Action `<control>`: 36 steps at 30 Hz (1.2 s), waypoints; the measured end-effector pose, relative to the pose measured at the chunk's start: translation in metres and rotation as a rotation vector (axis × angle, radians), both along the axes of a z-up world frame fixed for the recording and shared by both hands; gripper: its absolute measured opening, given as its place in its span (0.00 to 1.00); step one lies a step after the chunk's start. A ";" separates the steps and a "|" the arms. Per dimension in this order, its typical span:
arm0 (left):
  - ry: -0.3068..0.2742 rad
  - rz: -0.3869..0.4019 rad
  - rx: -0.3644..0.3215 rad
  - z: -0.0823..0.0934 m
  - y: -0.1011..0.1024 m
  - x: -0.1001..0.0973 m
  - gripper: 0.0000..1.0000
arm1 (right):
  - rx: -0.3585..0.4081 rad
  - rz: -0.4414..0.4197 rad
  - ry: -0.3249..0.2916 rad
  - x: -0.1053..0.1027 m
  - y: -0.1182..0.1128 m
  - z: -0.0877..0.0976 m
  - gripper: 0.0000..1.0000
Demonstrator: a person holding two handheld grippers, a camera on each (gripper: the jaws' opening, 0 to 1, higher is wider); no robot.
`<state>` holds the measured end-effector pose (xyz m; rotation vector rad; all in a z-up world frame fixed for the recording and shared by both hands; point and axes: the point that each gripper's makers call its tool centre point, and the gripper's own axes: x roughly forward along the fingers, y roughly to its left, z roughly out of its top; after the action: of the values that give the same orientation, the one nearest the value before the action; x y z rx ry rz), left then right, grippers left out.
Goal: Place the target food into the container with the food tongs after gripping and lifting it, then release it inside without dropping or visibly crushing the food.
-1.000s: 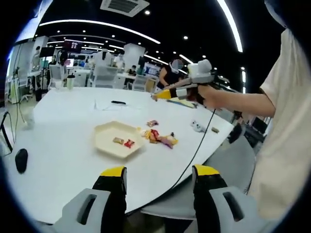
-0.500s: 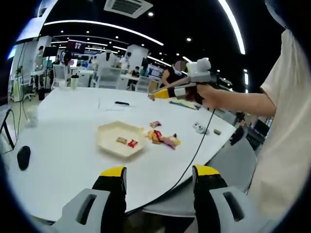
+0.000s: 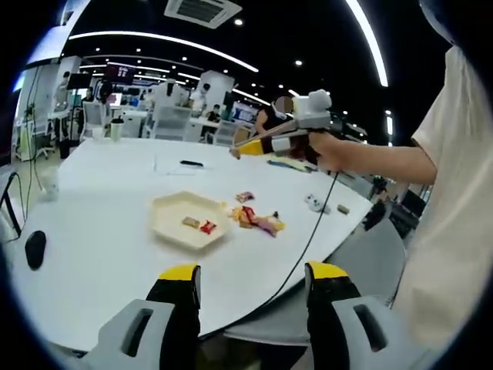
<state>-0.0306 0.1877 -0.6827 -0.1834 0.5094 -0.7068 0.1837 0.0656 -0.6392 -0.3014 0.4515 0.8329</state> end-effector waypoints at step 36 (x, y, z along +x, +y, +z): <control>-0.001 -0.005 -0.005 0.001 0.001 0.003 0.54 | -0.006 0.033 -0.030 0.008 0.020 0.015 0.23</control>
<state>-0.0280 0.1884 -0.6819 -0.1865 0.5068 -0.7128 0.1915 0.0853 -0.6244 -0.3274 0.4215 0.8586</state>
